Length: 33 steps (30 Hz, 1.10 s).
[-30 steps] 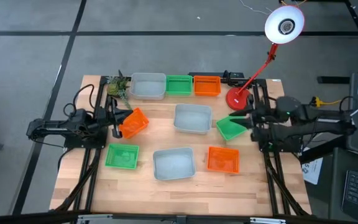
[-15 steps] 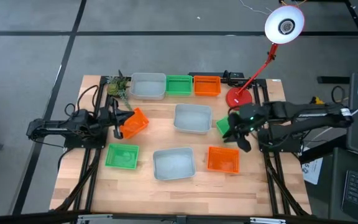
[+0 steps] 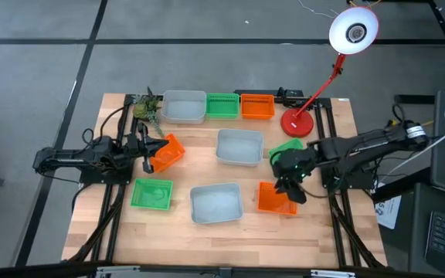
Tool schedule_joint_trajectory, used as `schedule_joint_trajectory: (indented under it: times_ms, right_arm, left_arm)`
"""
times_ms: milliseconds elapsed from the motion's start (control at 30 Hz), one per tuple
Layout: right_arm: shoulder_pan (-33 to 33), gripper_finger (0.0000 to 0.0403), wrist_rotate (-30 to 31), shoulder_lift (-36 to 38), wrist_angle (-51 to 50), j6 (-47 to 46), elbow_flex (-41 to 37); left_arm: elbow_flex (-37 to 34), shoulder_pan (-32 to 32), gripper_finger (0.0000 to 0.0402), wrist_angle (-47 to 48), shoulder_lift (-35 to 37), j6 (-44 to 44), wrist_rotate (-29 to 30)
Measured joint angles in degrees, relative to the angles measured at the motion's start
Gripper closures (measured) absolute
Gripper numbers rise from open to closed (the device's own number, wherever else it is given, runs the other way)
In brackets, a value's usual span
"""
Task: Stack baskets by color
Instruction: Stack the bottom right orange bin on top of the top orange bin
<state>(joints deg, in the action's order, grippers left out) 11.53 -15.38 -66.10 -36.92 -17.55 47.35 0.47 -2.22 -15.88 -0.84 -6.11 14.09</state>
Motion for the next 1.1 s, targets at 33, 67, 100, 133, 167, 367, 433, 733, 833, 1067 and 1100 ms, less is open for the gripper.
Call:
schedule_joint_trajectory:
  times_ms: [33,67,100,133,167,367,433,733,833,1067,1100]
  right_arm:
    - [0.64,0.0303,2.07,-0.81,-0.07,-0.01,0.00]
    - [1.23,0.0303,4.61,-1.63,-0.15,0.00,0.00]
    - [1.75,0.0303,7.31,-2.49,-0.14,0.02,0.00]
    - [2.24,0.0303,9.82,-3.43,-0.16,0.04,0.00]
    - [2.62,0.0303,11.93,-4.33,-0.18,0.02,0.00]
    - [4.13,0.0303,18.67,-10.02,-0.42,-0.14,-0.01]
    - [4.39,0.0303,18.78,-11.79,-0.55,-0.16,-0.02]
    - [4.57,0.0303,18.98,-16.92,-0.86,-1.97,-0.04]
    - [4.59,0.0303,18.93,-17.51,-0.90,-3.02,-0.04]
    - [4.59,0.0303,18.74,-17.45,-2.63,-3.00,2.49]
    - [4.59,0.0303,18.78,-17.45,-3.49,-2.89,3.07]
  left_arm:
    - [0.00,-0.01,0.0401,0.00,0.00,0.00,0.00]
    - [0.00,0.00,0.0401,0.00,0.00,0.00,0.02]
    - [0.00,-0.02,0.0401,0.00,0.00,0.00,0.00]
    - [0.00,-0.02,0.0401,0.00,0.00,0.00,0.00]
    - [0.00,-0.02,0.0401,0.00,0.00,0.00,0.00]
    - [0.00,-0.02,0.0401,0.00,0.00,1.27,0.00]
    - [0.00,-0.02,0.0401,0.00,0.00,1.48,0.00]
    - [0.00,0.00,0.0401,0.02,0.00,1.51,0.00]
    - [0.00,-0.01,0.0401,0.01,0.00,1.49,0.01]
    - [0.00,0.00,0.0401,0.00,0.00,1.49,0.02]
    - [0.00,-0.01,0.0401,0.00,0.00,1.49,0.02]
